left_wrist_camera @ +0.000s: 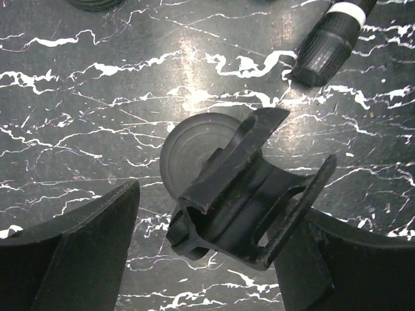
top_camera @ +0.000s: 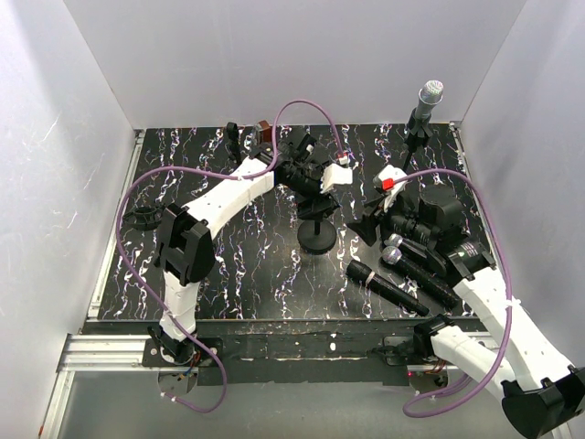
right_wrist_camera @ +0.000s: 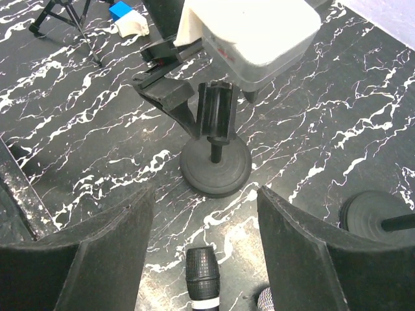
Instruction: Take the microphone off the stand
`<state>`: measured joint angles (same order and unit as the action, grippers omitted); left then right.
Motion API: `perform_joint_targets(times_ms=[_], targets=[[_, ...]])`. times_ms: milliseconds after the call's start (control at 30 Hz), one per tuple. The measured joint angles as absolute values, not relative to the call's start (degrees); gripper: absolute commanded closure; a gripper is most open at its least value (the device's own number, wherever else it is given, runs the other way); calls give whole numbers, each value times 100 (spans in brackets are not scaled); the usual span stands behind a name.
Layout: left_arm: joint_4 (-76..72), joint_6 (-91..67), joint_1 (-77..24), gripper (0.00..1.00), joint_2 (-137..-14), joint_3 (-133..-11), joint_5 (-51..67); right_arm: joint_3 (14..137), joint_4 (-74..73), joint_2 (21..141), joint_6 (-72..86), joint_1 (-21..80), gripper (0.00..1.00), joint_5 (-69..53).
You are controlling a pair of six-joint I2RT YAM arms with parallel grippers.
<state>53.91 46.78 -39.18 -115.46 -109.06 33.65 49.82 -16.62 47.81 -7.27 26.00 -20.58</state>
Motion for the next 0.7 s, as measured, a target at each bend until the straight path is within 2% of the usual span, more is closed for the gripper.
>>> perform_joint_targets(times_ms=[333, 700], targets=[[4917, 4709, -3924, 53, -11550, -10637, 3321, 5065, -1761, 5231, -749, 2563, 31, -2005], [4093, 4300, -3935, 77, -11684, -10584, 3057, 6584, -2727, 5749, -1105, 2462, 32, -1525]])
